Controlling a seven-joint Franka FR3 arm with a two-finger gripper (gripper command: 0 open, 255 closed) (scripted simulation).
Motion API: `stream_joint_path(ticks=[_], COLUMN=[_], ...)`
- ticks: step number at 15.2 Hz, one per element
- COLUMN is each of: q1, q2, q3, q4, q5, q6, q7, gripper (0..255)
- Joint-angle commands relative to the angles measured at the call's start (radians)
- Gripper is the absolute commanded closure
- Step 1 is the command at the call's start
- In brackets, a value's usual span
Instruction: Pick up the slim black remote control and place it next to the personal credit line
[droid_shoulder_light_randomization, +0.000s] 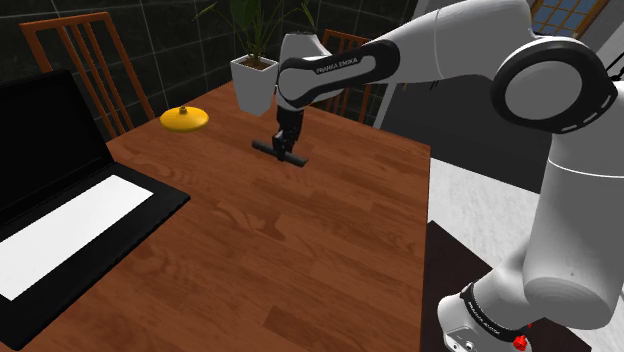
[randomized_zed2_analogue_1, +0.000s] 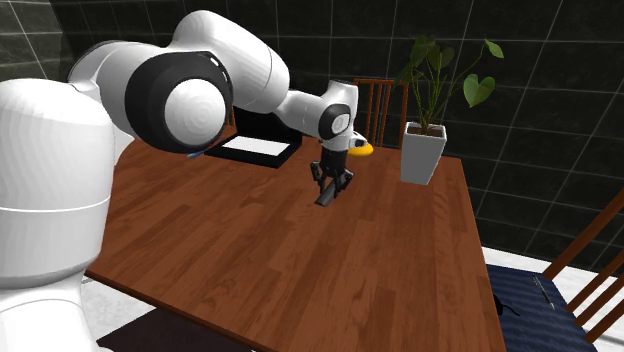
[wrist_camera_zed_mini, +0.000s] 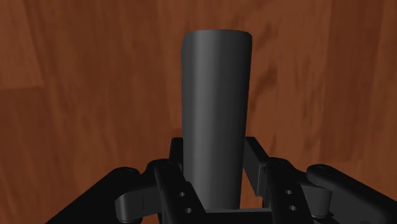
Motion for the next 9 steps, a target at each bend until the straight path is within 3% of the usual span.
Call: stream_joint_path(ticks=[1,9], q1=[0.000,-0.001], q2=[-0.013,-0.049], q3=[0.001,0.002], q4=[0.013,0.069], q5=[0.001,0.003], q6=[-0.026,-0.118], q7=[0.001,0.005], gripper=[255,255])
